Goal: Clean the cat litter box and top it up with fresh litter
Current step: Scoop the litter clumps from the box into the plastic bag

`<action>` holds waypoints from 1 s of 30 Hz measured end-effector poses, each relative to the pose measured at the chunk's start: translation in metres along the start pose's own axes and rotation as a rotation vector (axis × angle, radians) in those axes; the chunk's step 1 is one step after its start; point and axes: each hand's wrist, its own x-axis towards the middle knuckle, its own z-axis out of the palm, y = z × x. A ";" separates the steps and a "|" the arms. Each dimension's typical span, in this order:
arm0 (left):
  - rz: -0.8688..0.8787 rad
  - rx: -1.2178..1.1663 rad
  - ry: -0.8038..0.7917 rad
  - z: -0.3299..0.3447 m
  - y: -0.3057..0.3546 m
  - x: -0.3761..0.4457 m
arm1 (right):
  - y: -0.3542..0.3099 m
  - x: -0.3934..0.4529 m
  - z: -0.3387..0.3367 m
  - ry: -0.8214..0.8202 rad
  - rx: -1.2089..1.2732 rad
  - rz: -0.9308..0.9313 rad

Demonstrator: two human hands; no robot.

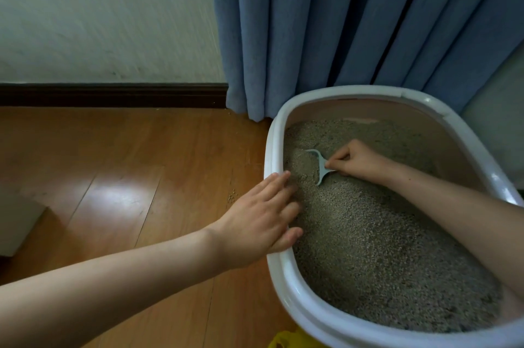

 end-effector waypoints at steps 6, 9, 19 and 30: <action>0.268 -0.207 -0.113 -0.008 0.014 -0.001 | 0.006 -0.007 -0.001 -0.029 0.115 -0.020; 0.264 -0.252 -0.127 -0.010 0.012 0.000 | 0.007 -0.013 -0.001 -0.045 0.152 -0.023; 0.296 -0.291 -0.125 -0.010 0.009 0.001 | 0.019 -0.043 -0.023 -0.047 0.189 -0.001; 0.324 -0.251 -0.100 -0.015 0.012 -0.003 | 0.036 -0.127 -0.061 0.120 0.110 0.080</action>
